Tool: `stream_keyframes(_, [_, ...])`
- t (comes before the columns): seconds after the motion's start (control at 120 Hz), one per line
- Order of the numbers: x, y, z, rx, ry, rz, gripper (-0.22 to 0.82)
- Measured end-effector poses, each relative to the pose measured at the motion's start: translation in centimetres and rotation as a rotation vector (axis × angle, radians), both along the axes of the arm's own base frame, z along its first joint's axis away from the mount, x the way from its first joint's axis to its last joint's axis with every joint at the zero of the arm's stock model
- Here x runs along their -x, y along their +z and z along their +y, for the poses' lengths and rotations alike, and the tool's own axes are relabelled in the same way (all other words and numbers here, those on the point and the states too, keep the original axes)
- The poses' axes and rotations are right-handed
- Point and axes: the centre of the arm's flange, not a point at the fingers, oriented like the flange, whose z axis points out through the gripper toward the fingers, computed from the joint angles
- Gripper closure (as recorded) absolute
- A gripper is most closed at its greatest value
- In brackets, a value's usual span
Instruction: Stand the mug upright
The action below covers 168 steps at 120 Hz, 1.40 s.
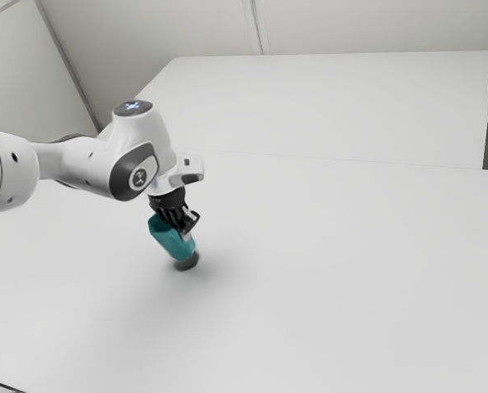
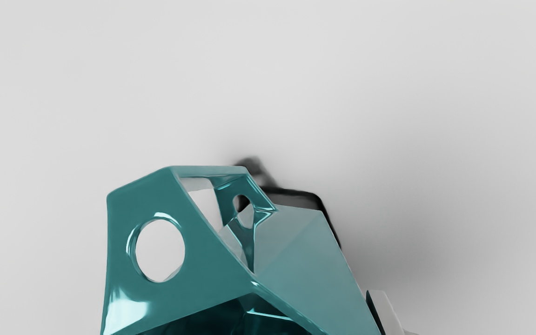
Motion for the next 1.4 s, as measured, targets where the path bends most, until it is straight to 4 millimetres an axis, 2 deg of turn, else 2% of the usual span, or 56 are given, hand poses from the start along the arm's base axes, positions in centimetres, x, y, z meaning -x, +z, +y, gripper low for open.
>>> stream_keyframes(0.4, [-0.6, -1.4, -1.9, -0.006, -0.002, 0.001, 0.78])
stream_keyframes(0.9, [-0.6, -2.2, -1.4, -0.007, 0.034, 0.008, 0.78])
stream_keyframes(1.4, [-0.7, -2.1, -1.0, 0.003, 0.038, 0.012, 0.60])
